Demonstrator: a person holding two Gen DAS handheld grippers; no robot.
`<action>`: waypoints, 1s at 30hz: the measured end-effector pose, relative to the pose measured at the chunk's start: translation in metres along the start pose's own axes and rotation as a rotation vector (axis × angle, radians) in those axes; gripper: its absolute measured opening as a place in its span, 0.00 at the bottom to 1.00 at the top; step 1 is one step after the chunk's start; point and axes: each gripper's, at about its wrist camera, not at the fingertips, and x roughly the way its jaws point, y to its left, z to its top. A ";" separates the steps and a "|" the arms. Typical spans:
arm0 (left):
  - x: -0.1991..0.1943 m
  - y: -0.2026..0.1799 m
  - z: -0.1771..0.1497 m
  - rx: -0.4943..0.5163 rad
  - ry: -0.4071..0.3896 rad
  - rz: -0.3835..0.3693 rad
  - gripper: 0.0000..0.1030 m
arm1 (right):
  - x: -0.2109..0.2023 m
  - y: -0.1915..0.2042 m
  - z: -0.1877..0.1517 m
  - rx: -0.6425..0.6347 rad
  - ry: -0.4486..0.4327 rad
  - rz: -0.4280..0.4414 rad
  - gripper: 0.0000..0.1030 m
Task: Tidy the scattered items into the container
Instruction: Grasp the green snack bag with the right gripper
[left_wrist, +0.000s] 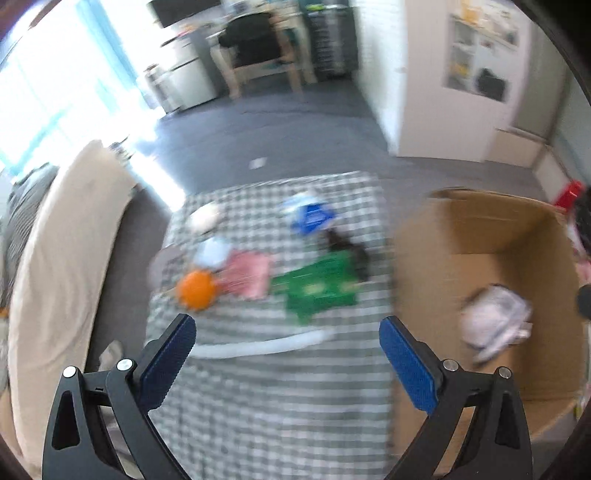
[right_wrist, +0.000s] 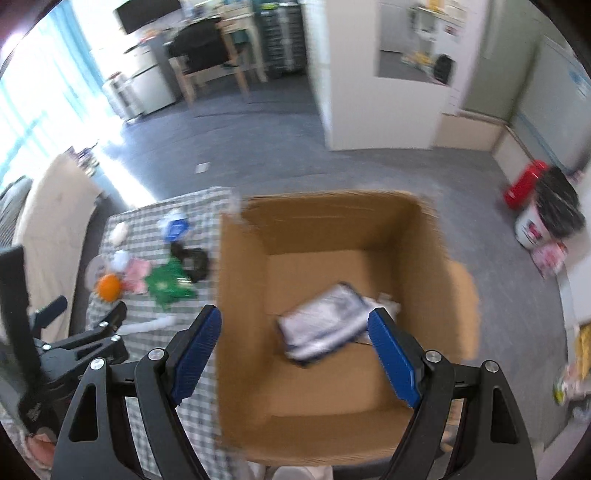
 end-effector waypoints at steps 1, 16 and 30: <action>0.008 0.019 -0.002 -0.019 0.019 0.016 0.99 | 0.002 0.016 0.004 -0.023 -0.003 0.017 0.79; 0.097 0.152 -0.014 -0.093 0.086 0.067 0.99 | 0.133 0.180 0.009 -0.156 0.117 0.090 0.79; 0.137 0.149 -0.013 -0.053 0.114 -0.063 0.99 | 0.229 0.180 -0.009 -0.188 0.241 -0.055 0.79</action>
